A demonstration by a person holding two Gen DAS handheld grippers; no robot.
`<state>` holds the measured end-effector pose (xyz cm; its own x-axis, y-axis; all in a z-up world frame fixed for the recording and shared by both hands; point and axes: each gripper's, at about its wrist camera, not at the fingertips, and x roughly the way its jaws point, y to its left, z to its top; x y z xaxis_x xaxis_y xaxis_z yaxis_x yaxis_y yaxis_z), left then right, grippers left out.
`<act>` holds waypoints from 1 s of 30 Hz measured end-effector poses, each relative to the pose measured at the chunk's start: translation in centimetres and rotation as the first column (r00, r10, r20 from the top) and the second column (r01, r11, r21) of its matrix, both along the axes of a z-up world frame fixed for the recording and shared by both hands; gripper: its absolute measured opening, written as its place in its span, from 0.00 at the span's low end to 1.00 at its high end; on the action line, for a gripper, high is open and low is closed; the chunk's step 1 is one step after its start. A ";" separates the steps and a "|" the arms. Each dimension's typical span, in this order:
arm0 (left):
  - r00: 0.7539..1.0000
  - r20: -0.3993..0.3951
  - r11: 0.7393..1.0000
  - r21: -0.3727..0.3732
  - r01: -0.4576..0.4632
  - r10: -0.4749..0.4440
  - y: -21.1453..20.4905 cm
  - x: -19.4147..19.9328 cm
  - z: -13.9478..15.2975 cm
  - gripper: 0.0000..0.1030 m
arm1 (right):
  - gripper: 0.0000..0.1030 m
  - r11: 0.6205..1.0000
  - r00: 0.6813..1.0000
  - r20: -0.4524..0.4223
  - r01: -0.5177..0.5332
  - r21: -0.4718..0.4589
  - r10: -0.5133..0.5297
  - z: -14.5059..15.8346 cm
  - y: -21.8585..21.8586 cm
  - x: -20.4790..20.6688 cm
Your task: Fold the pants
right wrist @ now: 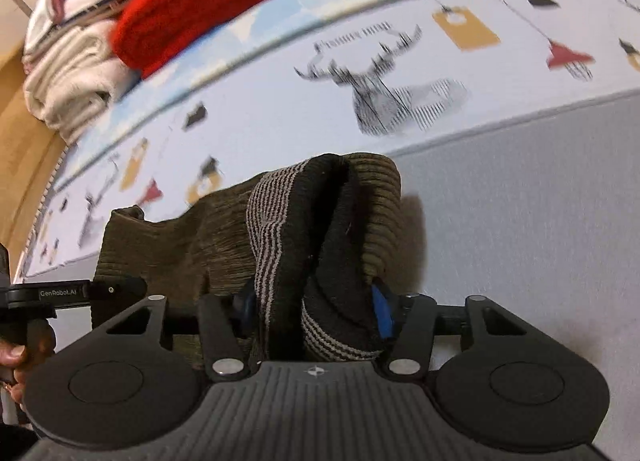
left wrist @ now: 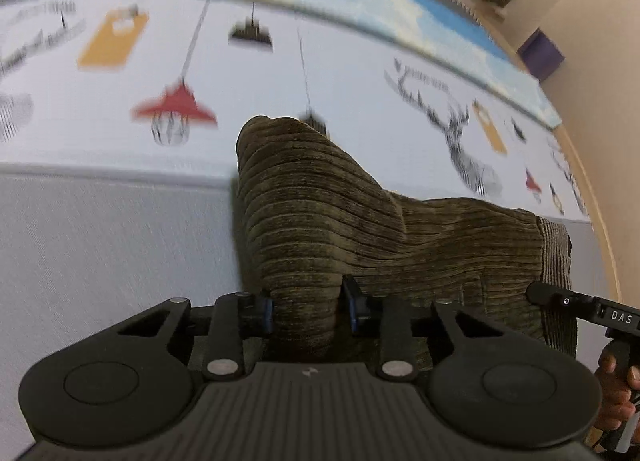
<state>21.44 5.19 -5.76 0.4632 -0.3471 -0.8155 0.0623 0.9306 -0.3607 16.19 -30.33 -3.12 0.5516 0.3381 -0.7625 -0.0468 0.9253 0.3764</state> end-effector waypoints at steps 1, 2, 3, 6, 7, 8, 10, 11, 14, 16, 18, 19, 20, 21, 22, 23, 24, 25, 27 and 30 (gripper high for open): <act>1.000 0.026 1.000 0.004 -0.014 0.014 0.2 0.2 0.6 0.33 | 0.52 1.000 1.000 0.020 -0.005 0.012 0.005 0.4 0.5 0.4; 0.998 0.055 1.000 0.008 -0.030 0.029 0.6 0.3 1.3 0.33 | 0.51 1.000 0.999 0.038 -0.008 0.025 0.007 0.7 0.9 0.7; 0.995 0.094 0.999 0.020 -0.041 0.039 1.1 0.4 2.0 0.33 | 0.51 0.999 0.998 0.063 -0.013 0.039 0.011 1.2 1.4 1.0; 0.969 0.228 0.994 0.026 -0.106 0.098 2.9 0.3 4.4 0.35 | 0.51 0.997 0.983 0.182 -0.042 0.058 0.031 3.1 3.6 2.1; 0.953 0.273 0.990 0.019 -0.141 0.130 3.6 0.3 5.1 0.41 | 0.52 0.997 0.973 0.228 -0.050 0.054 0.036 3.7 4.5 2.4; 0.932 0.310 0.980 0.012 -0.199 0.186 4.3 0.1 5.6 0.47 | 0.54 0.997 0.965 0.260 -0.050 0.051 0.035 4.1 5.3 2.8; 0.890 0.355 0.949 0.021 -0.314 0.286 5.4 -0.1 6.1 0.61 | 0.69 0.999 0.950 0.308 -0.038 -0.014 0.041 4.5 7.0 3.6; 0.888 0.352 0.945 0.027 -0.326 0.296 5.8 -0.1 6.1 0.61 | 0.71 0.998 0.948 0.316 -0.020 -0.061 0.038 4.3 7.6 4.0; 0.927 0.287 0.964 0.039 -0.264 0.242 5.8 0.0 5.2 0.60 | 0.72 0.978 0.957 0.290 0.043 -0.204 0.018 3.3 8.9 4.8; 0.948 0.258 0.975 0.070 -0.210 0.186 5.1 -0.1 4.6 0.59 | 0.72 0.974 0.962 0.272 0.048 -0.222 0.015 3.0 9.0 5.1; 0.968 0.214 0.981 0.113 -0.157 0.130 4.3 -0.2 3.7 0.59 | 0.73 0.979 0.968 0.250 0.022 -0.203 0.030 2.5 9.0 5.2; 0.981 0.167 0.982 0.141 -0.124 0.100 4.3 -0.3 2.6 0.59 | 0.76 0.980 0.973 0.225 -0.004 -0.199 0.050 2.1 9.3 5.2; 0.992 0.103 0.981 0.175 -0.089 0.072 4.0 -0.3 1.1 0.59 | 0.77 0.975 0.981 0.179 -0.032 -0.219 0.073 1.3 9.6 5.5; 0.999 0.017 0.975 0.219 -0.041 0.038 3.4 -0.1 -0.5 0.61 | 0.78 0.961 0.990 0.116 -0.048 -0.273 0.082 0.1 9.9 5.5; 1.000 -0.028 0.965 0.263 -0.006 0.014 3.0 -0.2 -1.9 0.67 | 0.78 0.940 0.996 0.046 -0.061 -0.334 0.081 -1.3 10.3 5.4; 1.000 -0.016 0.957 0.289 -0.005 0.010 2.8 -0.6 -2.2 0.69 | 0.81 0.927 0.997 -0.030 -0.083 -0.366 0.077 -2.8 10.3 5.6; 1.000 0.003 0.956 0.293 -0.017 0.017 2.8 -0.8 -1.9 0.69 | 0.82 0.928 0.995 -0.086 -0.078 -0.365 0.050 -3.8 10.1 5.8; 0.999 0.014 0.958 0.283 -0.032 0.029 2.9 -1.1 -1.6 0.69 | 0.82 0.939 0.995 -0.094 -0.049 -0.341 0.018 -4.1 9.8 5.9; 0.998 0.040 0.956 0.287 -0.058 0.049 3.0 -1.9 -0.9 0.69 | 0.78 0.954 0.996 -0.089 0.000 -0.298 -0.027 -3.5 9.4 5.9; 0.986 0.159 0.931 0.352 -0.098 0.044 2.3 -3.9 1.5 0.74 | 0.74 0.943 0.999 0.031 0.021 -0.334 -0.011 -0.7 10.3 4.1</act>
